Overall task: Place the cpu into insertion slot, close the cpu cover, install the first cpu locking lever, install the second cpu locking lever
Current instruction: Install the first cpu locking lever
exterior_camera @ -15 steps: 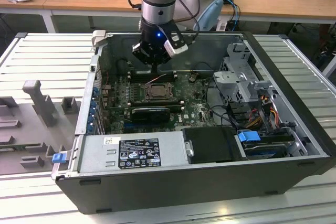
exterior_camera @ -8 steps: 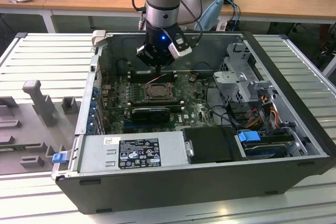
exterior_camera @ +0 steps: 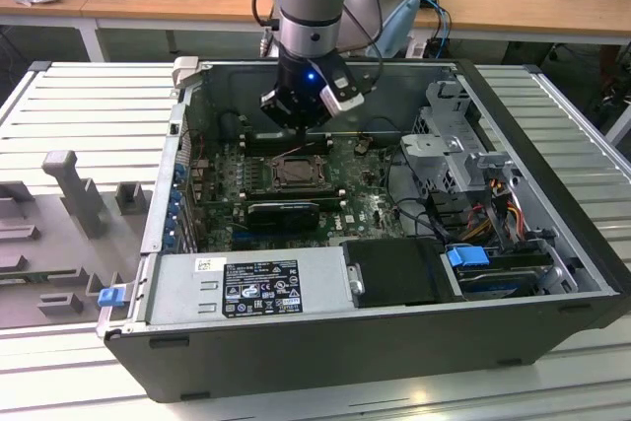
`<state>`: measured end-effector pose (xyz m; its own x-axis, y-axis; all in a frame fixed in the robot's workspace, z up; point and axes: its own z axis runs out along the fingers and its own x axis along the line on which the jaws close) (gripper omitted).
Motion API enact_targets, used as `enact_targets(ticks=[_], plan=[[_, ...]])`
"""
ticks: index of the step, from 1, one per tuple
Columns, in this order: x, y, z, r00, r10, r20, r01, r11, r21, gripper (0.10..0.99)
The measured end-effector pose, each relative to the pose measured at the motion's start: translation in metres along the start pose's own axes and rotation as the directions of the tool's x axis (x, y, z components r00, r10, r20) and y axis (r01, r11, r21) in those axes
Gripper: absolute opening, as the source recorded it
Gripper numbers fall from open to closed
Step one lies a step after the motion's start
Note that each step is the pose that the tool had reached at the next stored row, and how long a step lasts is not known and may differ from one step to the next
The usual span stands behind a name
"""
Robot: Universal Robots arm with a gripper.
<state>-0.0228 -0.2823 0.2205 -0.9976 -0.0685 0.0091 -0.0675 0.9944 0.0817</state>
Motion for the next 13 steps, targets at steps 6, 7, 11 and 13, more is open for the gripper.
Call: enact_targets(ticks=[6, 7, 11, 13], plan=[[-0.0055, -0.0010, 0.0074, 1.0000, 0.000, 0.0000, 0.000, 1.0000, 0.000, 0.106], [-0.0063, -0.0011, 0.0086, 1.0000, 0.000, 0.0001, 0.000, 1.0000, 0.000, 0.106], [-0.0081, -0.0015, 0.0115, 1.0000, 0.000, 0.0001, 0.000, 1.0000, 0.000, 0.106], [-0.0087, -0.0016, 0.0126, 1.0000, 0.000, 0.0000, 0.000, 1.0000, 0.000, 0.106]])
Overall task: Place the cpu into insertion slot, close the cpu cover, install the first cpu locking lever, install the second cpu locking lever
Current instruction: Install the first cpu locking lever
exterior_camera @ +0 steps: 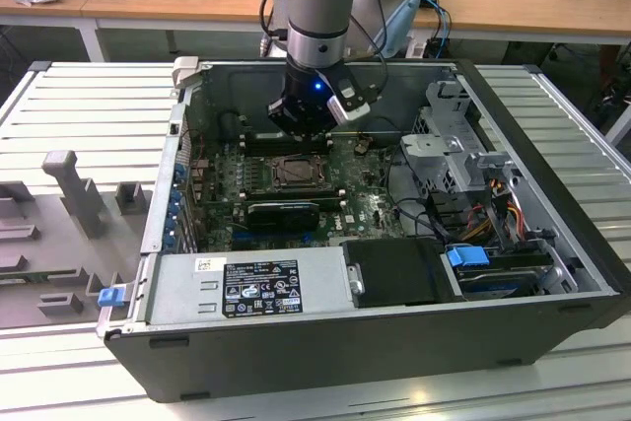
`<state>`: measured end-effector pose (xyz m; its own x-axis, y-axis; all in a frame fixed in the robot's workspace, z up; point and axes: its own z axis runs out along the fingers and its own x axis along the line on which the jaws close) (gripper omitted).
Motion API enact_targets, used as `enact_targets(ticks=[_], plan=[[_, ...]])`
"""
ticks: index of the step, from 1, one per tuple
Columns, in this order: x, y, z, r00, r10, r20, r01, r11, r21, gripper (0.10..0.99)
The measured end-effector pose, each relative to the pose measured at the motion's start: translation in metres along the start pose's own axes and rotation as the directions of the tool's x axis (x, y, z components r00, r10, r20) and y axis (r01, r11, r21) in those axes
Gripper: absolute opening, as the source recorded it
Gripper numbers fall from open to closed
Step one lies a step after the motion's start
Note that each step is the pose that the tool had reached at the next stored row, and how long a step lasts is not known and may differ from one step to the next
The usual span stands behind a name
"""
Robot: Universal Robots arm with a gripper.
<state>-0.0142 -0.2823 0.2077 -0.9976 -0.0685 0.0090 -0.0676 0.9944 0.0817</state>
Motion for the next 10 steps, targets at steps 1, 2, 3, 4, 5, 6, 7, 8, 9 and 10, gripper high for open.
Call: enact_targets(ticks=[1, 2, 3, 4, 5, 6, 7, 8, 9, 10], plan=[[-0.0002, -0.0001, 0.0005, 1.0000, 0.000, 0.0000, 0.000, 1.0000, 0.000, 0.106], [-0.0004, -0.0001, 0.0009, 1.0000, 0.000, 0.0000, 0.000, 1.0000, 0.000, 0.106], [-0.0005, -0.0001, 0.0013, 1.0000, 0.000, 0.0000, 0.000, 1.0000, 0.000, 0.106], [-0.0007, -0.0002, 0.0022, 1.0000, 0.000, 0.0000, 0.000, 1.0000, 0.000, 0.106], [-0.0007, -0.0003, 0.0025, 1.0000, 0.000, 0.0000, 0.000, 1.0000, 0.000, 0.106], [-0.0007, -0.0003, 0.0028, 1.0000, 0.000, 0.0000, 0.000, 1.0000, 0.000, 0.106], [-0.0008, -0.0003, 0.0031, 1.0000, 0.000, -0.0001, 0.000, 1.0000, 0.001, 0.106], [-0.0008, -0.0003, 0.0032, 1.0000, 0.000, -0.0003, 0.000, 1.0000, 0.001, 0.106], [-0.0009, -0.0004, 0.0034, 1.0000, 0.000, -0.0003, 0.000, 1.0000, 0.002, 0.106], [-0.0009, -0.0003, 0.0035, 1.0000, 0.000, -0.0002, 0.000, 1.0000, 0.002, 0.106]])
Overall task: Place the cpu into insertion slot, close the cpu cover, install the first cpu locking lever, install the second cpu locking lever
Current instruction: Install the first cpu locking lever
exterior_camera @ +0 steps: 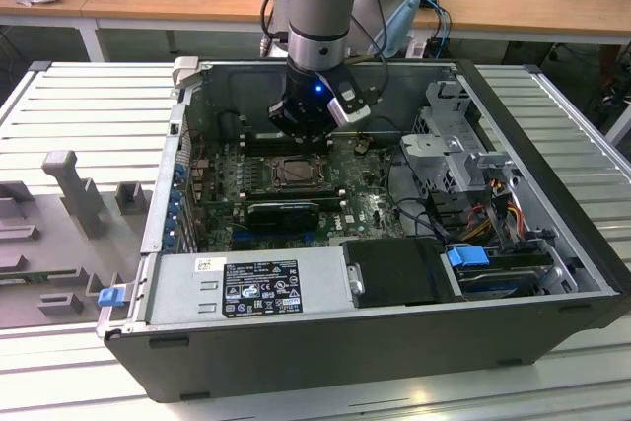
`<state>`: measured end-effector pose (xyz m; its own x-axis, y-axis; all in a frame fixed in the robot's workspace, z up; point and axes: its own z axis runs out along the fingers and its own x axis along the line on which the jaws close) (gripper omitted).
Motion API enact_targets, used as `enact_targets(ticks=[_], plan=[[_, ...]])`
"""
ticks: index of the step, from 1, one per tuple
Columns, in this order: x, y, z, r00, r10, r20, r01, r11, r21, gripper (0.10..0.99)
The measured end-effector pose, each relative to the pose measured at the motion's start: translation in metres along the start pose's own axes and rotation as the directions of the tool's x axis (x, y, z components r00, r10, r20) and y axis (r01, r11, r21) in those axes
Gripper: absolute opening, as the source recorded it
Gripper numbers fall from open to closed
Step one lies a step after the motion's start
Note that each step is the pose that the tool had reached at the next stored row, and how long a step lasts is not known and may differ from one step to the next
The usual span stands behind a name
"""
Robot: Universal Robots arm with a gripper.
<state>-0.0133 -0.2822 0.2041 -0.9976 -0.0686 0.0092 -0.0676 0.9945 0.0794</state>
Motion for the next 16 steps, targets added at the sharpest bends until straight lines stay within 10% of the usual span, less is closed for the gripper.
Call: enact_targets(ticks=[16], plan=[[0.0003, -0.0040, -0.0001, 1.0000, 0.000, 0.0001, 0.000, 1.0000, 0.000, 0.106]])
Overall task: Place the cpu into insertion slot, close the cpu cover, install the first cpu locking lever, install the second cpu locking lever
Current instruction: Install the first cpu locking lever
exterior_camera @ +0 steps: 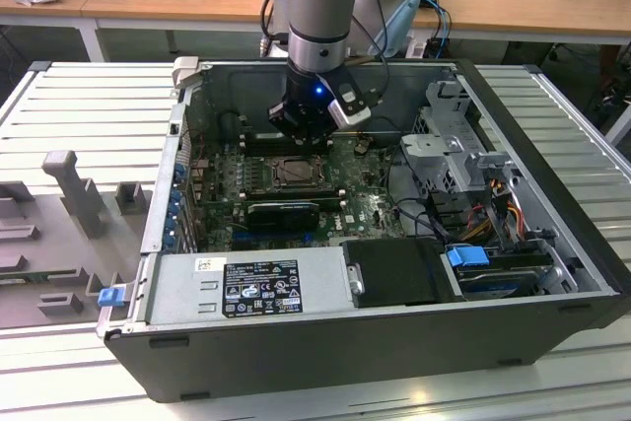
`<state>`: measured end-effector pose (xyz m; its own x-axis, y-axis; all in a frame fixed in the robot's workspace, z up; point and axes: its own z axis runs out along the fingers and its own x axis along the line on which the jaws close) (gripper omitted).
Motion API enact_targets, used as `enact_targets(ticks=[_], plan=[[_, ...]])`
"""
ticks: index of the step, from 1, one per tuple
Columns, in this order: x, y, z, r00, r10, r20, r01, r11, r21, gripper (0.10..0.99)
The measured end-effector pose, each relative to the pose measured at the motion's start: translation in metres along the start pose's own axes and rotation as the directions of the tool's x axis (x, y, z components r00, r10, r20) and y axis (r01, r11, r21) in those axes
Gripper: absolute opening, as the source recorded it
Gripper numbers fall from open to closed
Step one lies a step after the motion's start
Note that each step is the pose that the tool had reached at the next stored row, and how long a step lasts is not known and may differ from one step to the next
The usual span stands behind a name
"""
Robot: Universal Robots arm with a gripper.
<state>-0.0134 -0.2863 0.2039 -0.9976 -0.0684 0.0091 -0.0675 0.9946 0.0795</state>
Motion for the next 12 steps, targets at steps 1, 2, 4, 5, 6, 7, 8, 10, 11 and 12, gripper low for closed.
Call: enact_targets(ticks=[1, 2, 4, 5, 6, 7, 8, 10, 11, 12], plan=[[0.0000, -0.0001, 0.0000, 1.0000, 0.000, 0.0000, 0.000, 1.0000, 0.000, 0.106], [0.0000, -0.0003, 0.0001, 1.0000, 0.000, 0.0000, 0.000, 1.0000, 0.000, 0.106], [0.0000, -0.0006, 0.0003, 1.0000, 0.000, 0.0000, 0.000, 1.0000, 0.000, 0.106], [0.0001, -0.0007, 0.0004, 1.0000, 0.000, 0.0000, 0.000, 1.0000, 0.000, 0.106], [0.0001, -0.0008, 0.0007, 1.0000, 0.000, 0.0000, 0.000, 1.0000, 0.000, 0.106], [0.0001, -0.0009, 0.0009, 1.0000, 0.000, 0.0000, 0.000, 1.0000, 0.000, 0.106], [0.0000, -0.0009, 0.0017, 1.0000, 0.000, 0.0001, 0.000, 1.0000, 0.000, 0.106], [-0.0001, -0.0011, 0.0026, 1.0000, 0.000, -0.0001, 0.000, 1.0000, 0.000, 0.106], [-0.0002, -0.0012, 0.0031, 1.0000, 0.000, -0.0004, 0.000, 1.0000, 0.001, 0.106], [-0.0002, -0.0013, 0.0033, 1.0000, 0.000, -0.0005, 0.000, 1.0000, 0.001, 0.106]])
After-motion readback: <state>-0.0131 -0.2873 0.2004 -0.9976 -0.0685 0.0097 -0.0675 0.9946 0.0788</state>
